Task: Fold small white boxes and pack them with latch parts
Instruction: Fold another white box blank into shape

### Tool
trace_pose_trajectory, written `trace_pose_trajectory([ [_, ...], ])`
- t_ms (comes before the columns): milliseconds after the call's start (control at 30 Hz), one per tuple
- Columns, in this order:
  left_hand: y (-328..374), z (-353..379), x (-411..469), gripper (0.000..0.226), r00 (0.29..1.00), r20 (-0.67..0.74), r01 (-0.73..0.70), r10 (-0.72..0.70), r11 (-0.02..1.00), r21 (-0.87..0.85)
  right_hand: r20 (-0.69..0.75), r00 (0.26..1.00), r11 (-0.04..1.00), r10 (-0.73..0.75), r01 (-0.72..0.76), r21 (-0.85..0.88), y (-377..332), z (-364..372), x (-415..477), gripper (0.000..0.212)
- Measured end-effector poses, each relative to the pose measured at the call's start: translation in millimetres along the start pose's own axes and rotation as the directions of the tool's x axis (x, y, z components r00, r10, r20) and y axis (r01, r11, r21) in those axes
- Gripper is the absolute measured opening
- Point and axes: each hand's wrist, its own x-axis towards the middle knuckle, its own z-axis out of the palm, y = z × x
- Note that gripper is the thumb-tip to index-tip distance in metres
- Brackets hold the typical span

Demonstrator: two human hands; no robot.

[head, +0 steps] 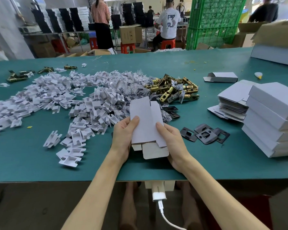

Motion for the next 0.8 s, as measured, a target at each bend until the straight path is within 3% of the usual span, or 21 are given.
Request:
trace_pose_trajectory([
  [233,-0.6,0.8,-0.9,0.032,0.999,0.02,0.048,-0.048,0.998,0.035,-0.073,0.997,1.0,-0.003,0.001,-0.03,1.5,-1.3,0.9,0.027],
  [367,-0.4,0.5,-1.5,0.029,0.999,0.033,-0.031,0.028,0.996,0.079,-0.088,0.995,0.998,-0.038,0.034,-0.047,1.8,-0.1,0.3,0.03],
  [533,-0.1,1.8,-3.1,0.023,1.0,0.012,-0.006,0.006,0.999,0.031,-0.082,0.989,0.991,-0.122,0.116,-0.074,1.0,0.5,1.8,0.039],
  [800,0.4,7.6,-7.0,0.025,0.999,-0.007,-0.042,0.042,0.998,0.049,-0.141,0.978,0.984,-0.154,0.138,-0.113,7.1,-7.6,3.8,0.029],
])
